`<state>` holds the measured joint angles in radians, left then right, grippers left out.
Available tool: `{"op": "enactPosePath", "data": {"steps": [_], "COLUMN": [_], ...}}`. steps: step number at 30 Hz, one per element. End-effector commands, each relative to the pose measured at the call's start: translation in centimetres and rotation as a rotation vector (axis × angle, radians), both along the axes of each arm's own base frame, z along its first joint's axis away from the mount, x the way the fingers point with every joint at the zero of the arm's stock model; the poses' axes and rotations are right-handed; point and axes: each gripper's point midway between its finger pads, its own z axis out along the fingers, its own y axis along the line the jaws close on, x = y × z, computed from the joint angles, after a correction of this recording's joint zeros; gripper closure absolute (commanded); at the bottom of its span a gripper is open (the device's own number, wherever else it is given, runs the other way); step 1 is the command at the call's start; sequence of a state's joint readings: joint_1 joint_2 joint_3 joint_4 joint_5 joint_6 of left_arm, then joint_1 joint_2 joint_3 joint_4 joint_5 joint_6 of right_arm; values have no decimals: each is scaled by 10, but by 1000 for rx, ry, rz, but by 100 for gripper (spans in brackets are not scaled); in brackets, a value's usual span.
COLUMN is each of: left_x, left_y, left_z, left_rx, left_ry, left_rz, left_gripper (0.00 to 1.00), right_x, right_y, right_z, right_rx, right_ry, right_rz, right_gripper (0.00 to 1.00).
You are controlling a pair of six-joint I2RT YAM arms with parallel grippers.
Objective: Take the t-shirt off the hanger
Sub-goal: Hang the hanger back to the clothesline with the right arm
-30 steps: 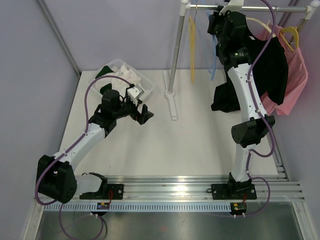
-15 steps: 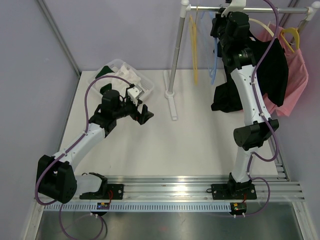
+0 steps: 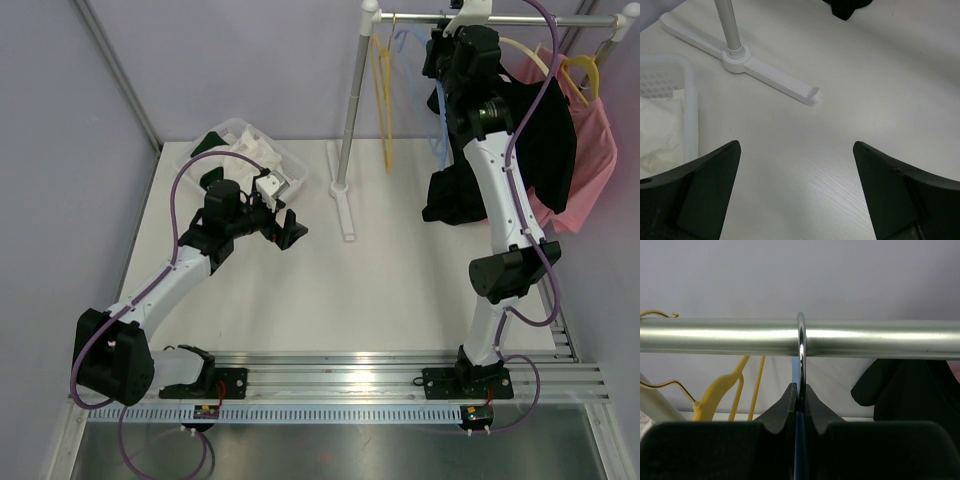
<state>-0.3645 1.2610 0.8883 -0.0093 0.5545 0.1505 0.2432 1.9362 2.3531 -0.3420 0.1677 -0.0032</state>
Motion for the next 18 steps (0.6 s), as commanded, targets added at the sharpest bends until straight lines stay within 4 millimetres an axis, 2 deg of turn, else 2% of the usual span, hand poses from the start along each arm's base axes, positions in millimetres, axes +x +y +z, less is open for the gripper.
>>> {"op": "enactPosePath", "data": {"steps": [1,9,18], "left_x": [6,6,7], "left_y": [-7,-7,-8], "left_z": [28,27,27], "left_rx": [-26,-24,-23], "left_ry": [-78,-77,-78], "left_rz": [-29,-29,-31], "left_gripper": [1,1,1], "right_x": [-26,-34,-37], "right_y": [-6,1,6], "right_z": [35,41,37], "right_rx": [4,9,1], "right_ry": [-65,-72,-49], "right_rz": [-2,51,79], "right_gripper": [85,83,80]}}
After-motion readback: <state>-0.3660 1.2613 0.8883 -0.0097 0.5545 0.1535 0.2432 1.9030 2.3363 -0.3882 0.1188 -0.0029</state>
